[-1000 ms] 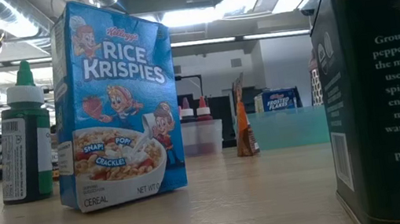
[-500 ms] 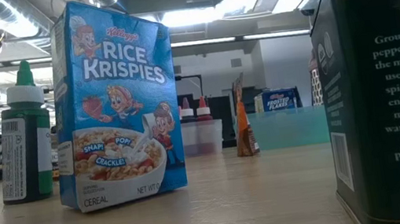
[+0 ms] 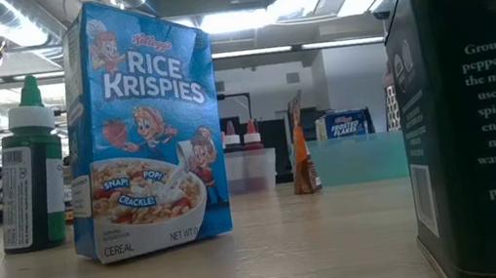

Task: Pick & Place Kitchen Items
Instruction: Put the red cereal box into the green bin

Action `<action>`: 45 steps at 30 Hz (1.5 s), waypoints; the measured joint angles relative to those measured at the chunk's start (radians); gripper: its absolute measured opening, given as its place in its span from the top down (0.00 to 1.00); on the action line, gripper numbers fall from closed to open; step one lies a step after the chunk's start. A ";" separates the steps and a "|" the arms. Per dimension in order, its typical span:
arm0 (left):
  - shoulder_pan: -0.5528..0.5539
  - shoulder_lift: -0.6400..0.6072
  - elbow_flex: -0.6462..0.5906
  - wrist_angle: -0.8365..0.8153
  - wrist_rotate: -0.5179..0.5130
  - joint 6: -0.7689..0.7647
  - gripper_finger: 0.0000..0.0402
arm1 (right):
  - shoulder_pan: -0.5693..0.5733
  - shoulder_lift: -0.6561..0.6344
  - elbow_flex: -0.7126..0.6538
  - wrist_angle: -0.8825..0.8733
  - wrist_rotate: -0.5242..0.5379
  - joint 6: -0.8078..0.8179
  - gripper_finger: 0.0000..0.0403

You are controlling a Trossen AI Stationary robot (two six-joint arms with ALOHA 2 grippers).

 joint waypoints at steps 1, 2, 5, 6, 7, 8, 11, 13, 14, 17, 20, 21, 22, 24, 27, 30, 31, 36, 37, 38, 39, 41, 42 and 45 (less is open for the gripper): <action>0.000 0.000 0.000 0.000 0.002 -0.001 0.51 | 0.000 0.000 0.000 0.000 -0.001 0.001 0.63; 0.000 0.000 0.000 0.000 0.003 -0.001 0.51 | 0.001 0.000 0.000 0.000 -0.002 0.002 0.63; 0.000 0.000 0.000 0.000 0.003 -0.002 0.51 | 0.001 0.000 0.000 0.000 -0.003 0.002 0.63; 0.000 0.000 0.000 0.001 0.003 -0.002 0.51 | 0.001 0.000 0.000 0.000 -0.003 0.002 0.63; 0.000 0.000 0.000 0.001 0.003 -0.002 0.51 | 0.001 0.000 0.000 0.000 -0.003 0.002 0.63; 0.000 0.000 0.000 0.001 0.003 -0.002 0.51 | 0.001 0.000 0.000 0.000 -0.002 0.001 0.63; 0.001 0.000 0.000 0.002 0.003 0.007 0.48 | 0.001 0.000 0.000 0.000 -0.002 0.001 0.63; 0.001 0.000 0.000 0.005 0.003 0.009 0.45 | 0.001 0.000 0.000 -0.001 -0.003 0.002 0.63; 0.001 0.000 0.000 0.005 0.003 0.010 0.44 | 0.001 0.000 0.000 -0.002 -0.003 0.009 0.63; 0.001 0.000 0.000 0.006 0.002 0.012 0.40 | 0.002 0.000 0.000 -0.006 -0.006 0.030 0.63; 0.001 0.000 0.000 0.006 0.002 0.013 0.37 | 0.002 0.000 0.000 -0.017 -0.011 0.044 0.63; 0.001 0.000 0.000 0.007 0.002 0.013 0.36 | 0.002 0.000 0.000 -0.018 -0.020 0.046 0.63; 0.001 0.000 0.000 0.007 0.003 0.013 0.36 | 0.003 0.000 0.000 -0.018 -0.028 0.046 0.63; 0.000 0.000 0.000 0.009 0.007 0.014 0.35 | 0.006 -0.003 0.000 -0.018 -0.036 0.045 0.63; 0.000 0.000 0.000 0.011 0.008 0.014 0.35 | 0.009 -0.005 0.000 -0.018 -0.036 0.043 0.63; 0.000 0.000 0.001 0.019 0.008 0.014 0.35 | 0.010 -0.014 0.000 -0.028 -0.035 0.043 0.63; 0.000 -0.001 0.001 0.019 0.008 0.014 0.35 | 0.010 -0.017 0.000 -0.029 -0.034 0.043 0.63; 0.000 -0.002 0.001 0.017 0.014 0.013 0.35 | 0.010 -0.029 0.000 -0.040 -0.031 0.044 0.63; 0.000 -0.002 0.001 0.017 0.013 0.009 0.35 | 0.010 -0.030 0.000 -0.043 -0.029 0.045 0.63; 0.000 -0.002 0.001 0.020 0.013 0.005 0.34 | 0.010 -0.030 0.000 -0.047 -0.029 0.046 0.63; 0.000 -0.001 0.001 0.023 0.011 0.002 0.34 | 0.010 -0.031 0.000 -0.050 -0.029 0.047 0.63; 0.000 -0.001 0.001 0.026 0.007 0.001 0.34 | 0.011 -0.033 0.000 -0.063 -0.028 0.059 0.63; 0.000 -0.001 0.001 0.025 0.002 0.001 0.34 | 0.011 -0.033 0.000 -0.072 -0.028 0.066 0.63; 0.000 0.000 0.000 0.022 0.004 0.010 0.34 | 0.016 -0.033 0.001 -0.094 -0.023 0.092 0.63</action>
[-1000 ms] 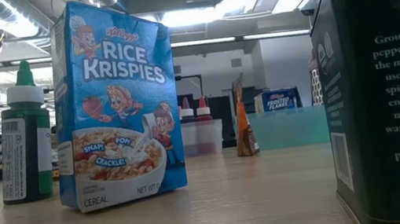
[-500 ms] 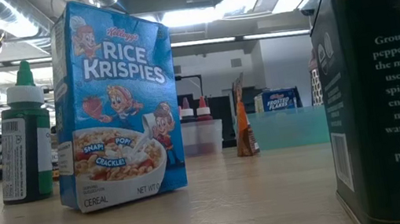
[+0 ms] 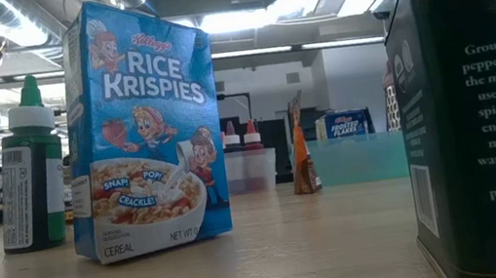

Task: Pick & Place Kitchen Items
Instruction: Put the red cereal box into the green bin

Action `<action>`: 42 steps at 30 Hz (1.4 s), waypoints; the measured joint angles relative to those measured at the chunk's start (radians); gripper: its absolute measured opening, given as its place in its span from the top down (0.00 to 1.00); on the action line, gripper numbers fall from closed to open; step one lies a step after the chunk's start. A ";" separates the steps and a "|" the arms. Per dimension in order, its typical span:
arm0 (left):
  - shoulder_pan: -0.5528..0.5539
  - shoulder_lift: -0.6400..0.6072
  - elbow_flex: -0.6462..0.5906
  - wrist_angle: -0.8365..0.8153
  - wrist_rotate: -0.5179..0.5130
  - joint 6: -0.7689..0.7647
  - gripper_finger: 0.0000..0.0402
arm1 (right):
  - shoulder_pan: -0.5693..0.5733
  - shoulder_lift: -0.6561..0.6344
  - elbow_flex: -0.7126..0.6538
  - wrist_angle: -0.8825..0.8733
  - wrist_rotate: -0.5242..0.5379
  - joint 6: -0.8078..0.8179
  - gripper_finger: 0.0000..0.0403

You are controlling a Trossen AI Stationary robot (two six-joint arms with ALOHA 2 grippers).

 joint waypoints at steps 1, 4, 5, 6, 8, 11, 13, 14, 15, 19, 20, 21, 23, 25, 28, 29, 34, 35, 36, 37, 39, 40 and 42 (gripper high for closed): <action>0.000 0.000 0.000 0.001 0.004 0.004 0.34 | 0.004 0.000 0.000 -0.002 0.000 0.007 0.63; -0.001 0.000 0.000 0.012 0.017 0.003 0.34 | 0.017 -0.014 0.000 -0.023 0.006 0.024 0.63; -0.003 0.000 0.000 0.015 0.025 0.003 0.34 | 0.020 -0.019 0.000 -0.033 0.005 0.029 0.63; -0.007 0.000 0.000 0.011 0.033 0.004 0.34 | 0.023 -0.028 0.000 -0.047 0.003 0.031 0.63; -0.007 -0.001 0.000 -0.003 0.041 0.007 0.34 | 0.025 -0.048 -0.001 -0.082 -0.024 0.033 0.63; -0.006 -0.002 0.000 -0.008 0.040 0.006 0.34 | 0.030 -0.093 0.000 -0.113 -0.035 0.034 0.63; -0.007 -0.002 0.000 -0.019 0.044 0.006 0.34 | 0.027 -0.123 0.000 -0.149 -0.023 0.044 0.63; -0.007 -0.002 0.000 -0.027 0.049 0.006 0.34 | 0.024 -0.136 0.000 -0.170 -0.014 0.048 0.63; -0.007 -0.003 0.000 -0.034 0.049 0.006 0.34 | 0.023 -0.149 0.000 -0.195 -0.005 0.051 0.63; -0.007 -0.003 0.000 -0.038 0.049 0.006 0.34 | 0.027 -0.212 0.000 -0.310 0.037 0.054 0.63; -0.007 -0.003 0.000 -0.038 0.048 0.006 0.34 | 0.026 -0.229 0.000 -0.337 0.050 0.051 0.63; -0.007 -0.003 0.000 -0.038 0.048 0.006 0.34 | 0.025 -0.248 0.000 -0.355 0.068 0.051 0.63; -0.007 -0.003 0.000 -0.038 0.048 -0.009 0.34 | 0.023 -0.287 0.000 -0.379 0.105 0.051 0.63; -0.007 -0.003 0.000 -0.038 0.046 -0.028 0.34 | 0.024 -0.333 0.000 -0.390 0.115 0.051 0.63; -0.008 -0.003 0.000 -0.037 0.045 -0.045 0.34 | 0.025 -0.398 0.001 -0.419 0.114 0.051 0.63; -0.008 -0.003 0.000 -0.038 0.045 -0.047 0.35 | 0.024 -0.418 0.000 -0.435 0.114 0.050 0.63; -0.008 -0.003 0.000 -0.040 0.045 -0.053 0.34 | 0.023 -0.493 0.000 -0.544 0.117 0.094 0.63; -0.008 -0.003 0.000 -0.039 0.045 -0.058 0.34 | 0.024 -0.509 0.000 -0.564 0.114 0.110 0.63; -0.008 -0.003 0.000 -0.041 0.046 -0.065 0.35 | 0.024 -0.522 0.000 -0.576 0.110 0.119 0.63; -0.008 -0.003 0.000 -0.041 0.045 -0.075 0.35 | 0.023 -0.534 0.000 -0.573 0.105 0.119 0.63; -0.008 -0.003 0.000 -0.040 0.045 -0.094 0.35 | 0.023 -0.569 -0.001 -0.571 0.079 0.100 0.63; -0.008 -0.003 0.000 -0.041 0.044 -0.105 0.35 | 0.023 -0.585 -0.001 -0.571 0.068 0.085 0.63; -0.008 -0.003 0.000 -0.040 0.023 -0.122 0.35 | 0.023 -0.626 0.000 -0.571 0.061 0.064 0.63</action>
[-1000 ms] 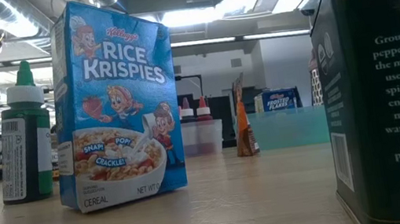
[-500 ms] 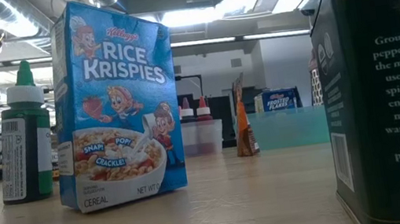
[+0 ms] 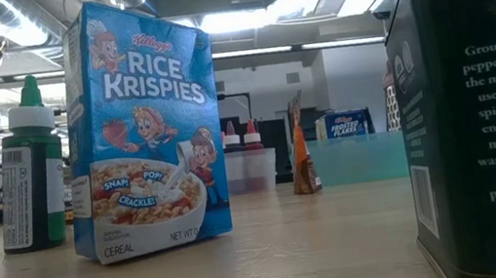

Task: Pick & Place Kitchen Items
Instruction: Put the red cereal box into the green bin

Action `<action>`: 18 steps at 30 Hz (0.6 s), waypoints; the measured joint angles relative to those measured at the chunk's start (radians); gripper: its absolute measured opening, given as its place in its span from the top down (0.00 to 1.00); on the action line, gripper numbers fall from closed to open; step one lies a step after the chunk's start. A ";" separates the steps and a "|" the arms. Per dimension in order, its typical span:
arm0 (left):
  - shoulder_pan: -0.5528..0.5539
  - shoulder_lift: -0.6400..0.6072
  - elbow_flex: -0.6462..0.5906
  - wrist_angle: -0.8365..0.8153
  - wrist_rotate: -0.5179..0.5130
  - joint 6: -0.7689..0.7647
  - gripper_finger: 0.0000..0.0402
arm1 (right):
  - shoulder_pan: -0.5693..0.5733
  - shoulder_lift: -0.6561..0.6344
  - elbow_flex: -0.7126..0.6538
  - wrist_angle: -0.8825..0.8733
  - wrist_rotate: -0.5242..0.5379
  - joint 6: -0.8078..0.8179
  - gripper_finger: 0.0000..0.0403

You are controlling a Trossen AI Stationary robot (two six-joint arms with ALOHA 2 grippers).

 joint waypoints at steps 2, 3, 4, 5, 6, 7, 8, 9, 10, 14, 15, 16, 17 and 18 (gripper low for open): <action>0.000 0.000 0.000 0.000 -0.028 -0.021 0.35 | 0.000 -0.038 0.000 0.000 0.000 -0.016 0.63; 0.000 0.000 0.000 0.001 -0.040 -0.033 0.35 | 0.000 -0.061 0.000 0.000 0.001 -0.023 0.63; 0.000 0.001 0.000 0.000 -0.050 -0.043 0.35 | 0.000 -0.084 0.000 0.000 0.001 -0.034 0.63; 0.000 0.001 0.000 0.000 -0.057 -0.057 0.35 | 0.000 -0.108 0.000 0.000 0.002 -0.041 0.63; 0.000 0.001 0.000 0.000 -0.065 -0.070 0.35 | 0.000 -0.133 0.000 0.000 0.002 -0.047 0.63; 0.000 0.001 0.000 0.001 -0.070 -0.081 0.35 | 0.000 -0.159 -0.001 0.000 0.002 -0.054 0.63; 0.000 0.001 0.000 0.000 -0.070 -0.093 0.35 | 0.000 -0.187 -0.006 0.001 0.005 -0.059 0.63; 0.000 0.001 0.000 0.000 -0.070 -0.107 0.35 | 0.000 -0.216 -0.018 0.000 0.013 -0.061 0.63; 0.000 0.001 0.000 0.000 -0.070 -0.120 0.35 | 0.000 -0.246 -0.034 0.001 0.031 -0.060 0.63; 0.000 0.001 0.000 0.000 -0.073 -0.163 0.35 | 0.000 -0.386 -0.160 0.001 0.056 -0.005 0.63; 0.000 0.001 0.000 0.000 -0.073 -0.164 0.35 | 0.000 -0.424 -0.203 0.000 0.057 0.013 0.63; 0.000 0.001 0.000 0.000 -0.073 -0.164 0.35 | 0.000 -0.461 -0.253 0.001 0.065 0.031 0.63; 0.000 0.001 0.000 0.000 -0.073 -0.164 0.35 | 0.000 -0.496 -0.303 0.000 0.080 0.053 0.63; 0.000 0.001 0.000 0.000 -0.073 -0.164 0.35 | 0.000 -0.533 -0.356 0.001 0.095 0.078 0.63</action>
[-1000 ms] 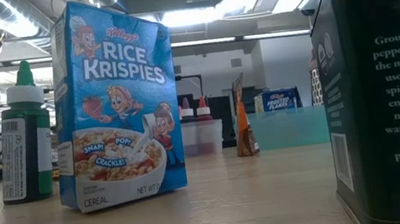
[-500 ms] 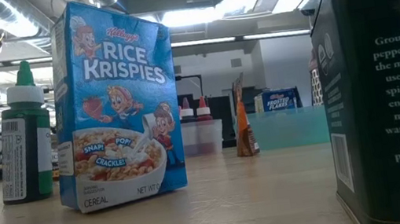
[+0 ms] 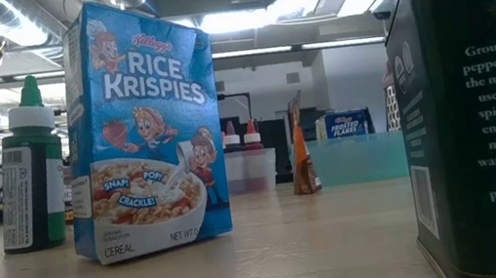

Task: Pick & Place Kitchen Items
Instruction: Put the red cereal box into the green bin

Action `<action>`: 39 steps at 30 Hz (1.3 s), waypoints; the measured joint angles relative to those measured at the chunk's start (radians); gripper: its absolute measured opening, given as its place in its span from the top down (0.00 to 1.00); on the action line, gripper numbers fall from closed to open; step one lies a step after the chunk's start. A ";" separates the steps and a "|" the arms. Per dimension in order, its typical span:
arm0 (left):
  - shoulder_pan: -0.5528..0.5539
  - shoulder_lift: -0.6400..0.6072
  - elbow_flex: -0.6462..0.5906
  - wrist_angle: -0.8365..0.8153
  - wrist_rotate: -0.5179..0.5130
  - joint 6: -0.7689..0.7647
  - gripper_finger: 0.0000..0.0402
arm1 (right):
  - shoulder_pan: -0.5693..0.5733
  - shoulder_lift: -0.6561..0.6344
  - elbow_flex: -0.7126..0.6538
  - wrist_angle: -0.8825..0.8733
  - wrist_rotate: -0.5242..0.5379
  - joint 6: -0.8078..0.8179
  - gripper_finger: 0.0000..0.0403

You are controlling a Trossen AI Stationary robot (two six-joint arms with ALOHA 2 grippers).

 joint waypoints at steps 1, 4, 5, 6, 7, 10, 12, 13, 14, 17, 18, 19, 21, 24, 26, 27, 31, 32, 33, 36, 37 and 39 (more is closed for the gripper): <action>0.000 0.000 0.000 0.000 0.000 0.000 0.35 | 0.000 -0.035 -0.056 0.000 0.013 0.027 0.63; 0.000 0.000 0.000 0.000 -0.013 0.001 0.35 | 0.000 -0.130 -0.228 0.009 0.053 0.097 0.63; 0.000 0.001 0.000 0.000 -0.022 0.001 0.35 | 0.000 -0.159 -0.288 0.025 0.057 0.113 0.63; 0.000 0.003 0.000 0.001 -0.031 0.001 0.35 | 0.000 -0.187 -0.345 0.046 0.057 0.129 0.63; 0.000 0.004 0.000 0.000 -0.041 0.001 0.35 | 0.000 -0.214 -0.402 0.070 0.058 0.146 0.63; 0.000 0.008 0.000 0.001 -0.071 0.003 0.35 | 0.000 -0.281 -0.573 0.164 0.057 0.166 0.63; 0.000 0.010 0.000 0.000 -0.082 0.004 0.35 | 0.000 -0.312 -0.684 0.227 0.058 0.175 0.63; 0.000 0.011 0.000 0.001 -0.083 0.007 0.35 | 0.000 -0.321 -0.733 0.263 0.058 0.176 0.63; 0.000 0.011 0.000 0.001 -0.083 0.021 0.35 | 0.000 -0.324 -0.777 0.302 0.058 0.176 0.63; 0.000 0.016 0.000 0.000 -0.084 0.077 0.35 | 0.000 -0.321 -0.902 0.432 0.058 0.160 0.63; 0.000 0.016 0.000 0.000 -0.084 0.090 0.35 | 0.000 -0.315 -0.941 0.487 0.059 0.147 0.63; 0.000 0.016 0.000 0.001 -0.084 0.100 0.35 | 0.000 -0.306 -0.978 0.547 0.070 0.128 0.63; 0.000 0.019 0.000 0.001 -0.084 0.122 0.35 | -0.001 -0.280 -1.048 0.653 0.116 0.093 0.63; 0.000 0.023 0.000 0.000 -0.084 0.167 0.35 | -0.008 -0.228 -1.119 0.789 0.259 0.060 0.64; 0.000 0.021 0.000 0.000 -0.084 0.200 0.35 | -0.021 -0.190 -1.139 0.831 0.337 0.040 0.64; 0.000 0.021 0.000 0.000 -0.084 0.215 0.35 | -0.030 -0.170 -1.143 0.839 0.359 0.035 0.64; 0.003 0.021 0.000 0.000 -0.084 0.248 0.35 | -0.089 -0.091 -1.143 0.873 0.361 0.027 0.64; 0.003 0.021 0.000 0.000 -0.084 0.248 0.35 | -0.106 -0.073 -1.143 0.884 0.339 0.027 0.64; 0.003 0.021 0.000 -0.001 -0.084 0.248 0.35 | -0.124 -0.052 -1.143 0.896 0.318 0.028 0.64; 0.003 0.021 0.000 -0.004 -0.084 0.249 0.35 | -0.174 0.012 -1.143 0.914 0.253 0.035 0.64; 0.003 0.021 0.000 -0.007 -0.084 0.249 0.35 | -0.191 0.031 -1.143 0.922 0.230 0.034 0.64; 0.003 0.021 0.000 -0.014 -0.084 0.249 0.35 | -0.223 0.064 -1.143 0.943 0.178 0.013 0.64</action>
